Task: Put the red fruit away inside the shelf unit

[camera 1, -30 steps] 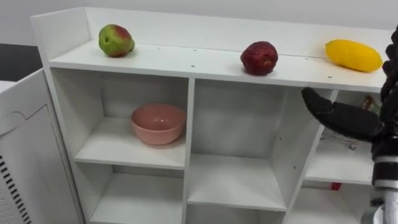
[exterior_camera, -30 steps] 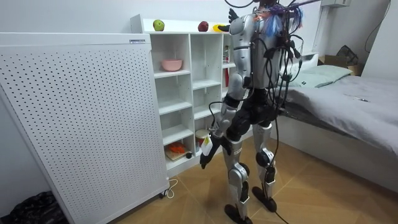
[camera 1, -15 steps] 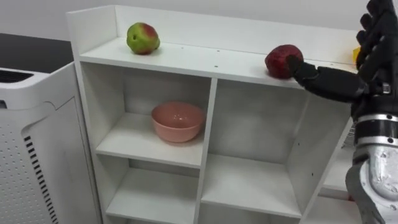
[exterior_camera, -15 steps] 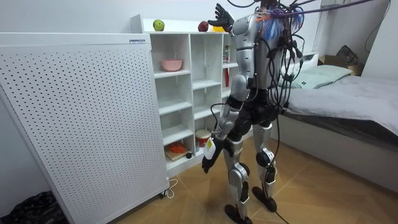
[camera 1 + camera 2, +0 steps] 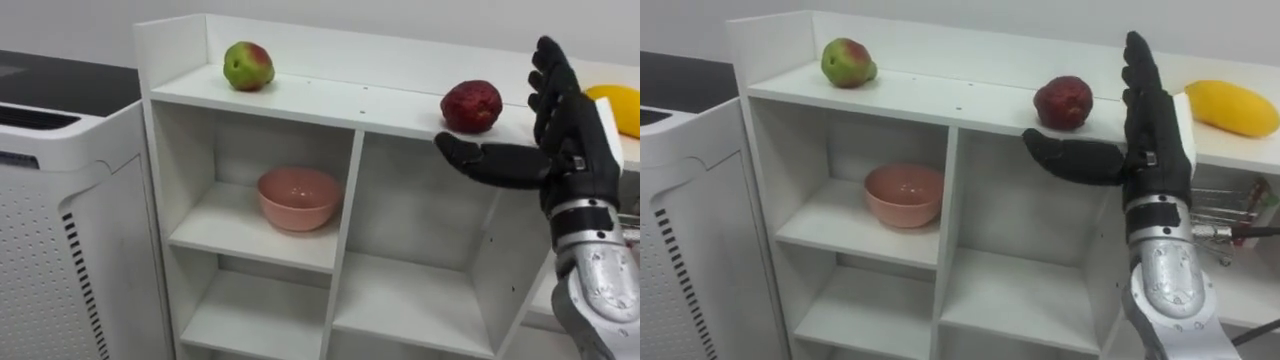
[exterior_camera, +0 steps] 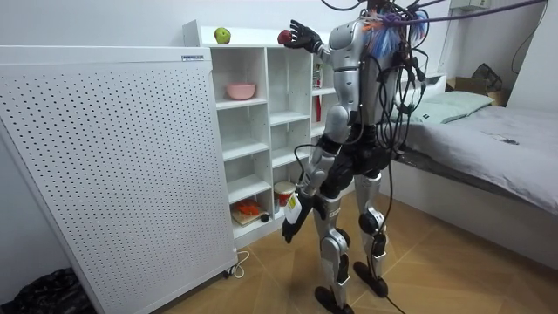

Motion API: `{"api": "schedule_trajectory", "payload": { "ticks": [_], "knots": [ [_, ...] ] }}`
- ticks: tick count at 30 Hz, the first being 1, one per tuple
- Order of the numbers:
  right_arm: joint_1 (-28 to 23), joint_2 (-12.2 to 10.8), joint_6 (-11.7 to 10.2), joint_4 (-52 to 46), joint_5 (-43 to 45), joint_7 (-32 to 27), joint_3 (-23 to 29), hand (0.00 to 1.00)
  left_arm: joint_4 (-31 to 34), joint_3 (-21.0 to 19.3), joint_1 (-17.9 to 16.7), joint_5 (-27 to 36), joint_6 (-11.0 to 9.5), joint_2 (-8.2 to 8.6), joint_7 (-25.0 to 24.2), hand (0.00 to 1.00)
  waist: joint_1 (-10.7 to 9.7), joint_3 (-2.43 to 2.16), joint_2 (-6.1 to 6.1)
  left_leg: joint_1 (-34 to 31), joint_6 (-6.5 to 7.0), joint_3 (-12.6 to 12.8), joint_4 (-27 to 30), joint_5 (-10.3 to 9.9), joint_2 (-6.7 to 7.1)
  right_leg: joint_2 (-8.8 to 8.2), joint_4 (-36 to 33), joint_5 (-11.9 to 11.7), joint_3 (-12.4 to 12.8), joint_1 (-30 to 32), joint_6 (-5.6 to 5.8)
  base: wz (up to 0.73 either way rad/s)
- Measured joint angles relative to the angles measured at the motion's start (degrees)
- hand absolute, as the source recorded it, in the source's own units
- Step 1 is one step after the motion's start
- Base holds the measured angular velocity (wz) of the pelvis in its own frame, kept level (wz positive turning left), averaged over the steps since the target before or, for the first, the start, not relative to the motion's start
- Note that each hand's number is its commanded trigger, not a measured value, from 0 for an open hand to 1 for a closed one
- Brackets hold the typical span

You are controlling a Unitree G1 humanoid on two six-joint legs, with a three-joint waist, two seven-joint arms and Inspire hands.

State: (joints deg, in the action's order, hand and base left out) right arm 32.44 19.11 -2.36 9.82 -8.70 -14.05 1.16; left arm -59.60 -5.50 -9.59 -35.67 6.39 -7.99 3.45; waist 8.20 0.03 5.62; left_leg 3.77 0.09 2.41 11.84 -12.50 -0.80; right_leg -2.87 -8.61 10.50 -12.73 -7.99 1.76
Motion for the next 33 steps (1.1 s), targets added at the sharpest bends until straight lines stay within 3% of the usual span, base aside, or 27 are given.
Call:
{"api": "schedule_trajectory", "payload": {
  "ticks": [3, 10, 15, 20, 21, 22, 23, 28, 33],
  "knots": [
    [1.1, 1.4, 0.0, 1.9, 0.0, 0.9, 0.0, 0.0, 0.0, 0.0, 0.0, 0.0, 0.0, -0.59, -0.2, 0.0, 0.1, -0.06, 0.51, 0.0, 0.0, -0.3, -0.1, 0.1, 0.05, -0.02, 0.0, 0.0, 0.0, 0.0, 0.0, 0.05],
    [3.1, 1.7, 0.1, 5.9, -2.8, 1.9, 0.0, 0.0, -0.2, 0.1, 0.1, 0.0, 0.8, -1.46, -1.1, 0.0, 0.1, 0.12, 2.54, 0.0, -0.02, -0.3, 0.0, 0.1, 0.06, -0.03, 0.0, 0.0, -0.2, -0.2, 0.0, 0.0],
    [3.6, 1.8, 0.1, 6.5, -4.6, 2.3, 0.0, 0.0, -0.2, 0.1, 0.0, 0.0, 1.1, -1.56, -1.8, 0.0, 0.1, 0.23, 2.5, -0.2, -0.02, -0.4, 0.3, 0.1, 0.12, -0.08, 0.0, 0.0, -0.3, -0.2, 0.0, 0.0],
    [7.3, 1.8, 0.1, 9.5, -4.8, 3.2, -0.1, 0.0, -0.3, 0.0, 0.0, 0.0, 1.2, -1.73, -2.9, 0.0, -0.1, 0.57, 1.72, -0.7, -0.02, -0.5, 0.3, 0.1, 0.12, -0.04, 0.0, 0.0, -0.5, 0.2, 0.0, -0.03],
    [8.0, 2.1, 0.1, 9.8, -4.9, 3.3, -0.2, 0.21, -0.3, 0.0, 0.0, 0.0, 1.2, -1.8, -3.1, 0.0, -0.2, 0.53, 1.65, -1.2, -0.02, -1.2, 0.3, 0.1, 0.26, -0.03, -0.1, 0.0, -0.8, 0.4, 0.0, 0.07],
    [8.7, 2.6, 0.2, 10.8, -5.1, 3.6, -0.2, 0.75, -0.1, 0.1, 0.0, -0.1, 1.2, -1.81, -3.2, 0.0, -0.1, 0.51, 1.68, -1.3, -0.04, -1.2, 0.4, 0.2, 0.27, -0.03, -0.1, 0.0, -1.2, 0.4, 0.0, 0.11],
    [9.0, 2.9, 0.3, 11.3, -5.3, 3.8, -0.2, 1.0, 0.0, 0.1, 0.0, -0.1, 1.2, -1.8, -3.2, 0.0, -0.1, 0.43, 1.72, -1.2, -0.04, -1.2, 0.4, 0.3, 0.27, -0.05, -0.1, 0.0, -1.4, 0.4, 0.0, 0.09],
    [11.5, 5.3, 1.2, 12.8, -6.1, 5.0, -2.5, 1.0, 0.2, 0.1, 0.0, -1.1, 1.3, -1.82, -4.0, 0.0, 0.2, 0.25, 1.83, -1.4, -0.04, -1.4, 0.5, 0.3, 0.3, -0.06, -0.1, 0.0, -1.6, 0.8, 0.0, 0.02],
    [11.6, 5.7, 1.3, 12.9, -6.1, 6.3, -2.8, 1.0, 0.9, 0.0, 0.2, -1.5, 1.3, -1.95, -4.0, 0.0, 0.4, 0.0, 2.2, -1.6, -0.04, -1.6, 0.6, 0.3, 0.31, -0.06, 0.0, 0.0, -1.6, 0.9, 0.0, 0.02]
  ]
}}
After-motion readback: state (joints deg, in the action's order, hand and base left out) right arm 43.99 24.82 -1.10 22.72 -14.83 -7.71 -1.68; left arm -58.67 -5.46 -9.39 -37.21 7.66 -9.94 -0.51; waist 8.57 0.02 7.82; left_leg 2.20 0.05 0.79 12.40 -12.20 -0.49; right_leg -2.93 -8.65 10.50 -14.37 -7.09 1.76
